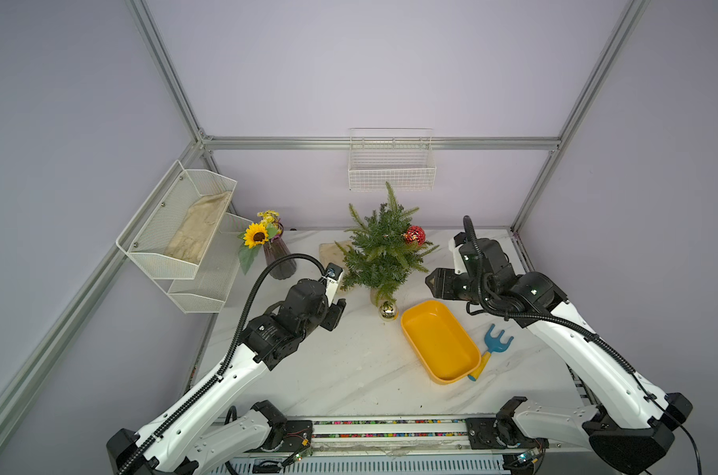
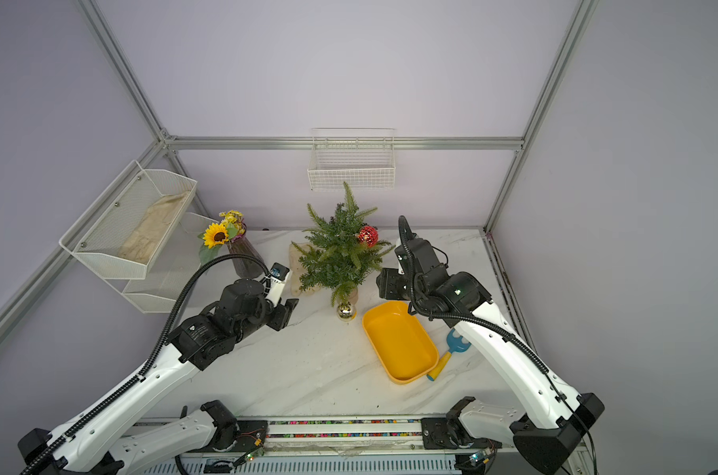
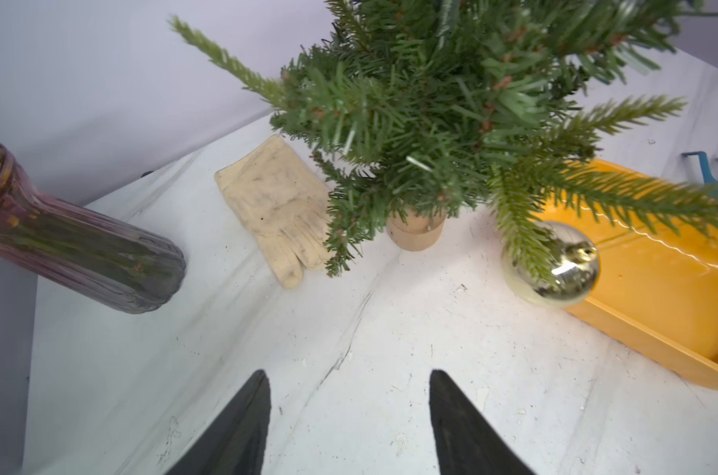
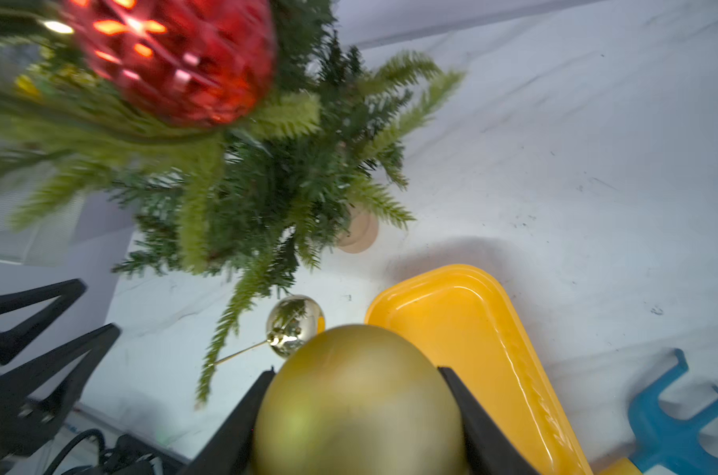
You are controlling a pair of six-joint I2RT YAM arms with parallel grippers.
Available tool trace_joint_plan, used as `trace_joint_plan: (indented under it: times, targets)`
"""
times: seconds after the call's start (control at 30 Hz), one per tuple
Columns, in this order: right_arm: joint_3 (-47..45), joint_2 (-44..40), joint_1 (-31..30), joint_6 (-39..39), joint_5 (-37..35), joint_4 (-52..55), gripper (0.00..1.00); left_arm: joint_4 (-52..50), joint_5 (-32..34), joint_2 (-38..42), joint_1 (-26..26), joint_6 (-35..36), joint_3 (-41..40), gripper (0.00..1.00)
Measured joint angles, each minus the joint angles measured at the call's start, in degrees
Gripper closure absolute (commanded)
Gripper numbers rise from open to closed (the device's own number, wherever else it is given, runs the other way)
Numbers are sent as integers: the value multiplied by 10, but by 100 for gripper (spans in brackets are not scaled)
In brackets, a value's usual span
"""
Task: Decorate the small christmas tree with ornaments
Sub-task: Pick up an ornament from the container, then hang an ornament on the christmas tree.
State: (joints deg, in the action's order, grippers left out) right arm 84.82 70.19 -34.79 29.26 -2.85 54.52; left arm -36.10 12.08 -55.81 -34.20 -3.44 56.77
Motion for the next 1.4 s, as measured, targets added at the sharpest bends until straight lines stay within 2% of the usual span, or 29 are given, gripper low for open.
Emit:
trace_joint_plan:
  times: [0.23,0.43,0.73,1.4]
  targets:
    - [80,28,0,-19,111,-40,49,-1,-75,16,115,-21,0,37]
    - [137,68,-2,-23,194,-81,49,-4,-119,21,160,-20,5,37]
    - [205,130,-30,-15,248,-139,49,10,-153,25,174,-14,5,36]
    - [275,208,-56,-8,252,-187,51,54,-164,56,177,-12,-14,36]
